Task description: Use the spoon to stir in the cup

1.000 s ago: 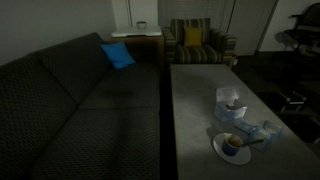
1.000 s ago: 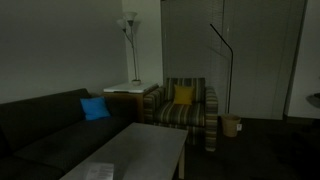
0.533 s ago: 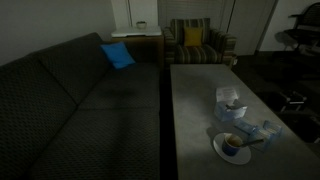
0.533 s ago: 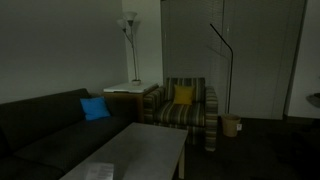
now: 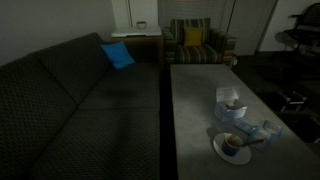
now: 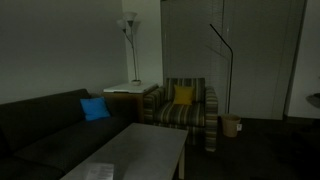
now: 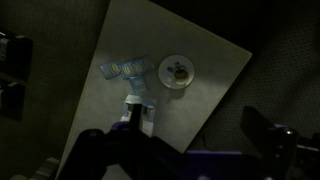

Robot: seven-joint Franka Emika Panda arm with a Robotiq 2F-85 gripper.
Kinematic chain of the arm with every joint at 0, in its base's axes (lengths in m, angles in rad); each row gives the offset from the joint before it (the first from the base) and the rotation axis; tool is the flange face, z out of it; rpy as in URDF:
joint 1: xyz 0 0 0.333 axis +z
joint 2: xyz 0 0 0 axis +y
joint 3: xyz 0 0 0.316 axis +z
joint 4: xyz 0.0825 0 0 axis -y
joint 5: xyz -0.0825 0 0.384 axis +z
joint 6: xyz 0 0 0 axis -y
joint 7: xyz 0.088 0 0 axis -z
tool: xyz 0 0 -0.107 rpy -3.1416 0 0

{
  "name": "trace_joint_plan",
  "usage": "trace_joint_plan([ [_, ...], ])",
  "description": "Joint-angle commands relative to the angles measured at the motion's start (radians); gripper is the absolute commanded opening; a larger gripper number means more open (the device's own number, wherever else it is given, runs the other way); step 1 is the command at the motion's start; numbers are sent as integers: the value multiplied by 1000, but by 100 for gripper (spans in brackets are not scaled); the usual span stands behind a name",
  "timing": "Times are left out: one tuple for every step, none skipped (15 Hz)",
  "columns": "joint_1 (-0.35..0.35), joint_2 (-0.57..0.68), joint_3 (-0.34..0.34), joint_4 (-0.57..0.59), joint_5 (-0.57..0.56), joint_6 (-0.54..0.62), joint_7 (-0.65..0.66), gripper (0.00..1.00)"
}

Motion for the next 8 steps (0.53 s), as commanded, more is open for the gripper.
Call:
trace_joint_plan([
  [5,-4,-5,1,-2,-3,2,100],
  [5,-7,-5,1,-2,-3,2,100],
  [30,-33,-8,-21,16,15,-33,100],
  [29,-26,1,-22,4,22,-27,100],
  [29,7,3,-18,-2,33,-23,100],
  [44,39,-11,-17,19,55,-58,100],
  [51,73,-20,-18,26,81,-81,100],
  [58,107,-33,-17,38,107,-116,100],
])
